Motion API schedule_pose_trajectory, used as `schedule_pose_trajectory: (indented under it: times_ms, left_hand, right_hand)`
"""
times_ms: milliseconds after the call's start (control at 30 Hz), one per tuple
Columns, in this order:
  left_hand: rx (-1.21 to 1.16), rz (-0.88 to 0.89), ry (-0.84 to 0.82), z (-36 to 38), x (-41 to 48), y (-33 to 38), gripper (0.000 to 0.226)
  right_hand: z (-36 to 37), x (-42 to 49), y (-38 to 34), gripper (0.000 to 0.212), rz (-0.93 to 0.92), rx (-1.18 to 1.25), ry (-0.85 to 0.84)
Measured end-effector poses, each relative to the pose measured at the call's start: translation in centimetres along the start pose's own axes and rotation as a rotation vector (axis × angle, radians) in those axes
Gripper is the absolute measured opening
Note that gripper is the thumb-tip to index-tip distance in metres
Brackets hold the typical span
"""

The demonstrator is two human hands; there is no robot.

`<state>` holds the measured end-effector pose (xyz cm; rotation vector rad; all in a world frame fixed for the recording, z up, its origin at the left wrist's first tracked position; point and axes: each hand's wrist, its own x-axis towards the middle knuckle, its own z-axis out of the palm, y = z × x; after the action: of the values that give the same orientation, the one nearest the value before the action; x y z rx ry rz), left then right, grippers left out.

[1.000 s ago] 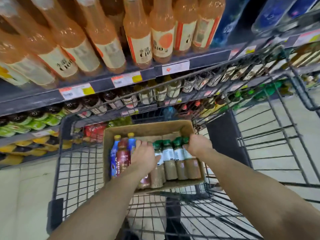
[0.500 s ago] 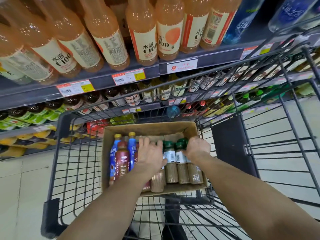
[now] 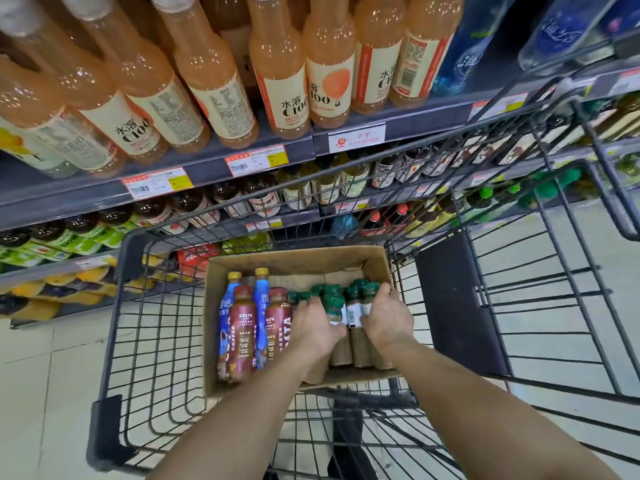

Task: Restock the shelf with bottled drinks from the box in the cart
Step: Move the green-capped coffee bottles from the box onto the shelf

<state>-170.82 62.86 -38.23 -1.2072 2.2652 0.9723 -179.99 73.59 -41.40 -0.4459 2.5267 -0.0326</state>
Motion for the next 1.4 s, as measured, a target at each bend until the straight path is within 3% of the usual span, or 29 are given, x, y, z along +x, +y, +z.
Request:
schedule_pose_trajectory:
  times_ms: [67,300,467,767,1000,1400]
  left_hand:
    - [-0.029,-0.036,-0.045,-0.4,-0.3,-0.1,0.056]
    - [-0.091,-0.032,-0.165,-0.5,-2.5,-1.5,0.089]
    - [-0.229,-0.036,-0.033,-2.5,-5.2,-2.5,0.052]
    - [-0.409,0.045,0.170,-11.4,-10.8,-0.9,0.057]
    - [-0.489,0.139,0.340,-21.0,-16.6,-0.6,0.062]
    - [-0.581,0.379,0.488,-36.2,-23.8,-5.2,0.060]
  right_hand:
    - [0.3,-0.3,0.2,0.052,0.010,0.009,0.004]
    - [0.6,-1.0,-0.8,0.052,0.035,0.080,-0.014]
    - [-0.7,-3.5,-0.3,0.050,-0.099,0.214,0.007]
    - [-10.3,-11.0,-4.4,0.052,-0.287,0.713,0.165]
    - [-17.7,-17.7,-9.4,0.059,-0.395,0.768,0.287]
    - [-26.9,-27.4,-20.1,0.067,-0.592,0.795,0.445]
